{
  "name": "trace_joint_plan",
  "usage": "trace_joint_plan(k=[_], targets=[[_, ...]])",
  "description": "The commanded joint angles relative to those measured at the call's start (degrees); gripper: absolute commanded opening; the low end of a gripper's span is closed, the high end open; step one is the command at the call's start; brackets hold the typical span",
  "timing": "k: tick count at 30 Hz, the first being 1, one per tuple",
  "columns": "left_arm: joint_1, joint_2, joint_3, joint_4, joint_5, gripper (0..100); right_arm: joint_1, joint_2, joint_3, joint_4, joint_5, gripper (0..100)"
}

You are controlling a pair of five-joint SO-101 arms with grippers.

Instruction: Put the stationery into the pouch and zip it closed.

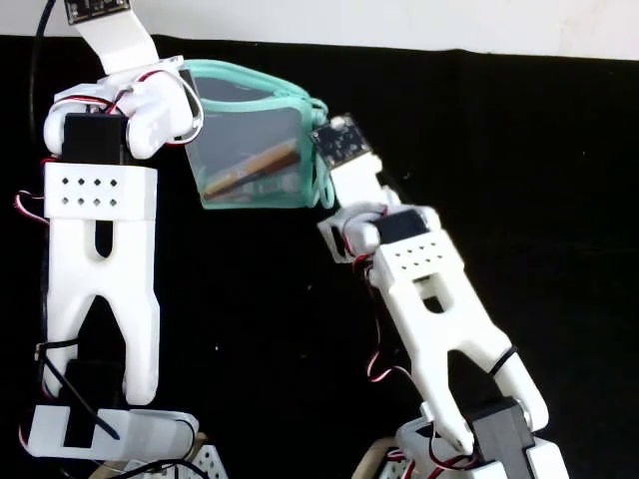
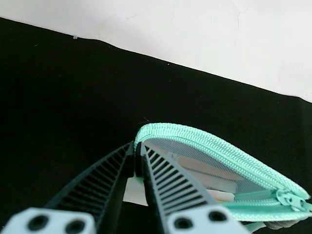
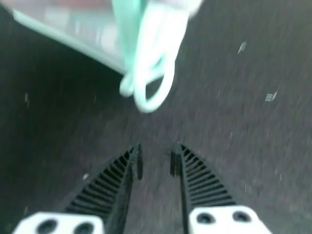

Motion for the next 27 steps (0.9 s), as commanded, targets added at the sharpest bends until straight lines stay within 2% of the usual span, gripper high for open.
trace_joint_plan(k=[1,7,12,21,27], targets=[[2.15,5.93,1.19,0.53,-0.35,1,-0.57,-2.24,1.71,-11.21,0.7,10.9],[2.07,5.93,1.1,0.53,-0.35,1,-0.66,-0.31,2.77,-13.23,0.35,11.6],[1.89,5.93,1.01,0.53,-0.35,1,-0.75,3.47,2.24,-13.32,-0.79,20.9],[1.89,5.93,1.01,0.53,-0.35,1,-0.48,4.44,-1.54,-13.14,-22.51,22.2],[1.89,5.93,0.92,0.53,-0.35,1,-0.48,4.18,-1.71,-13.14,-27.6,22.2]])
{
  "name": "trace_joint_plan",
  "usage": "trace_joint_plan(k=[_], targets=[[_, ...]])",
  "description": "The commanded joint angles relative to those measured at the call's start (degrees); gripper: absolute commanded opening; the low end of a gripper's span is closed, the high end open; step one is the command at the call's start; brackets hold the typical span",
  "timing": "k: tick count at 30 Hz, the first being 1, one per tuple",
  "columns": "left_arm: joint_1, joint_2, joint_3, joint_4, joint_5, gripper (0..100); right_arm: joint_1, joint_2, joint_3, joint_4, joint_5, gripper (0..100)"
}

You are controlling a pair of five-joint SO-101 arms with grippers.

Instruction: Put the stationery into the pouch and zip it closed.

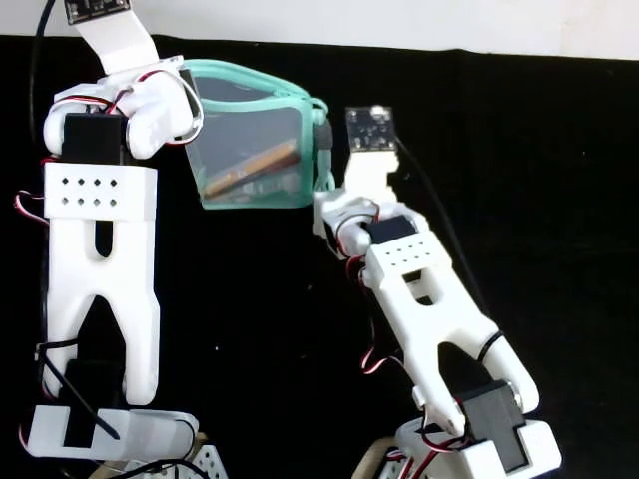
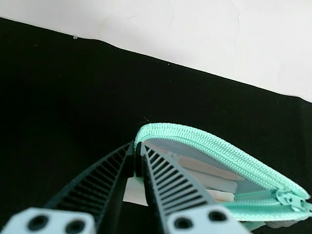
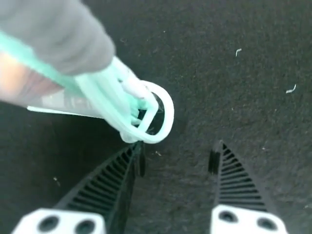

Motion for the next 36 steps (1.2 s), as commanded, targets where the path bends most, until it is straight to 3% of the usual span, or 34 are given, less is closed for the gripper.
trace_joint_plan(k=[1,11,22,36], targets=[[1.89,5.93,0.92,0.53,-0.35,1,-0.13,-1.36,-3.21,-0.75,-1.67,22.2],[2.15,5.93,1.1,0.53,-0.35,1,-0.84,-5.76,-3.21,-0.66,-4.84,22.2],[2.15,5.93,0.92,0.62,-0.35,1,-6.46,-5.58,-3.21,-0.57,-4.84,22.2],[2.24,5.93,0.92,0.62,-0.35,1,1.8,-3.74,-4.09,-8.4,-4.48,22.1]])
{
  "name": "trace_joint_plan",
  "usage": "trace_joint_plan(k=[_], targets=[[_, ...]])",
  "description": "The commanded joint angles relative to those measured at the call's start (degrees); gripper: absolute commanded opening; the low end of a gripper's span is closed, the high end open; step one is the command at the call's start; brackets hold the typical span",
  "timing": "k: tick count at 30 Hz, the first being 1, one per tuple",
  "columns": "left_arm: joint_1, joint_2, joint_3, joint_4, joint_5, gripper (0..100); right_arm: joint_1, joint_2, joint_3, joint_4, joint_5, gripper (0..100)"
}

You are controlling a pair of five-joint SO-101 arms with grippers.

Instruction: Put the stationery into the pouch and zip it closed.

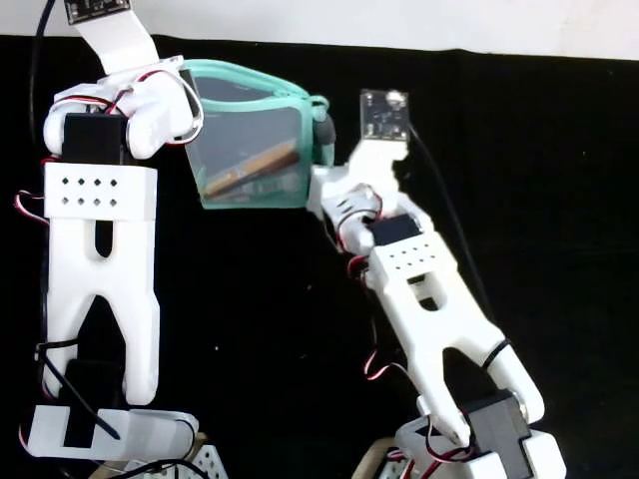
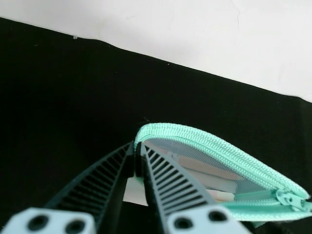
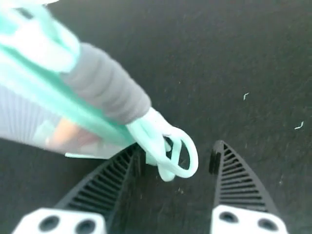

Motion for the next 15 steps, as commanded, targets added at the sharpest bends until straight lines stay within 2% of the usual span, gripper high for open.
trace_joint_plan(k=[1,9,15], targets=[[2.24,5.93,0.92,0.62,-0.35,1,2.24,0.13,-3.12,-1.54,-0.18,22.1],[2.15,5.93,0.92,0.7,-0.35,1,2.95,4.62,-3.21,-7.69,0.18,22.1],[1.98,5.93,0.92,0.62,-0.35,1,2.95,9.8,-3.12,-11.91,5.19,22.1]])
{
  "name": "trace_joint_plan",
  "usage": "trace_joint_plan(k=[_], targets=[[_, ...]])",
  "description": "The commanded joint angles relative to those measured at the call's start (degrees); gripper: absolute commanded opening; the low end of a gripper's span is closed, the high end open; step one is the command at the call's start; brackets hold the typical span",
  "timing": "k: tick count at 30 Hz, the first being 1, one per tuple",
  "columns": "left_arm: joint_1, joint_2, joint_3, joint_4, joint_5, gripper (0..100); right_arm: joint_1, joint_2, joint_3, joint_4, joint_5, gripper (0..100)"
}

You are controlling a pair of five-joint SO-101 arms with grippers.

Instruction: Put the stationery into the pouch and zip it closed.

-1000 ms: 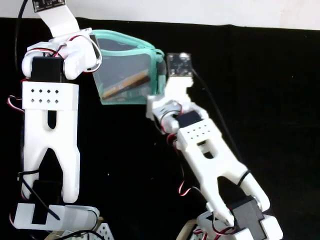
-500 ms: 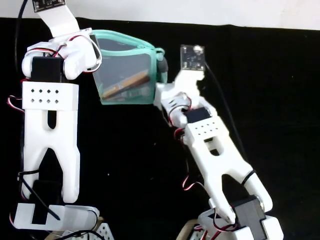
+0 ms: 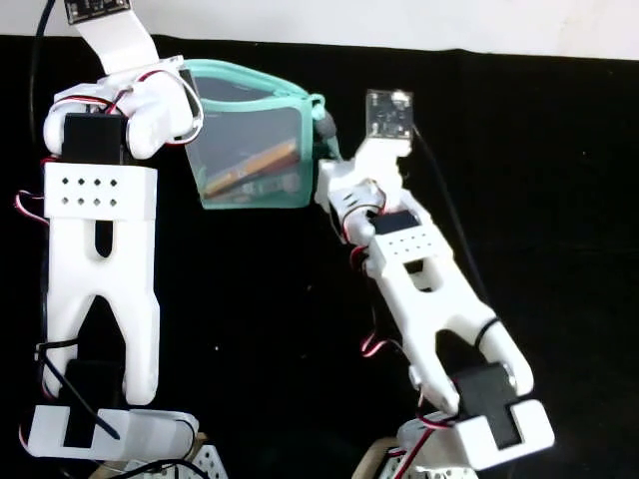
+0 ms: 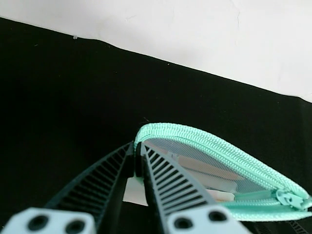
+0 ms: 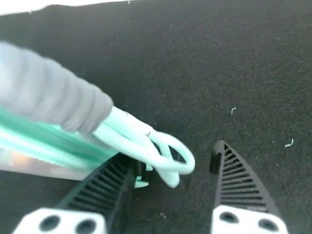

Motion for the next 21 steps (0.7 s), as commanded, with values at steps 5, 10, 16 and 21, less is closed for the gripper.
trace_joint_plan(k=[5,10,16,21], targets=[[1.98,5.93,0.92,0.62,-0.35,1,0.75,3.74,-2.59,-3.38,3.52,22.1],[1.98,5.93,0.92,0.62,-0.35,1,3.3,4.0,-2.51,-3.3,3.6,22.1],[2.15,5.93,0.92,0.62,-0.35,1,5.14,3.91,-2.68,-3.3,3.69,22.1],[2.15,5.93,0.92,0.62,-0.35,1,5.32,3.82,-2.59,-3.03,3.69,22.1]])
